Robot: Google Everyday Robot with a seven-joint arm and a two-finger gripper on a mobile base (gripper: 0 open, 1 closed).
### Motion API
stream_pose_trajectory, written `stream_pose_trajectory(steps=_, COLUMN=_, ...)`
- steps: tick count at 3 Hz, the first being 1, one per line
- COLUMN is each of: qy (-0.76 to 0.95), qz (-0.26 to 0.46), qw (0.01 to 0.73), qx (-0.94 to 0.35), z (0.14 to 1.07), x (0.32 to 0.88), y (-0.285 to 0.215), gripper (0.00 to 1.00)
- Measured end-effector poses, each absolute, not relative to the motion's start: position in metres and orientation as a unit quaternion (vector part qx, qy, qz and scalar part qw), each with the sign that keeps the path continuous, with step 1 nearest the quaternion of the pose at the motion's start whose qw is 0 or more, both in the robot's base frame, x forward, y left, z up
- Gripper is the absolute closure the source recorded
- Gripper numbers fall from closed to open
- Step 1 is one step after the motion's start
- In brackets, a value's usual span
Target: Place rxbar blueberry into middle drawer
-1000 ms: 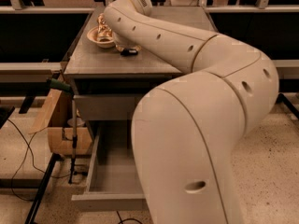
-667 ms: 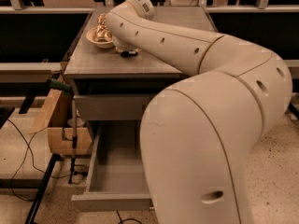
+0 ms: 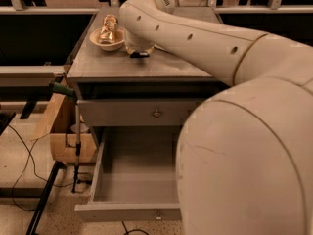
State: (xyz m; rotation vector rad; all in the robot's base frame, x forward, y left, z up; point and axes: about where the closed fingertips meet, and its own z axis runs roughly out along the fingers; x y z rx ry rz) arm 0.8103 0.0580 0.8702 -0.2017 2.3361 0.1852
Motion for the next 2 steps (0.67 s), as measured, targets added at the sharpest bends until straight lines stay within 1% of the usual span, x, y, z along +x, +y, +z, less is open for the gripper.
stream_pose_trajectory(steps=1, qy=0.924, qz=0.062, qw=0.365, qx=-0.099, z=0.893, x=0.784, y=0.037, gripper=1.00)
stream_pose_trajectory(steps=2, qy=0.931, qz=0.069, qw=0.332, qx=-0.131, z=0.910, x=0.743, y=0.016, gripper=1.00)
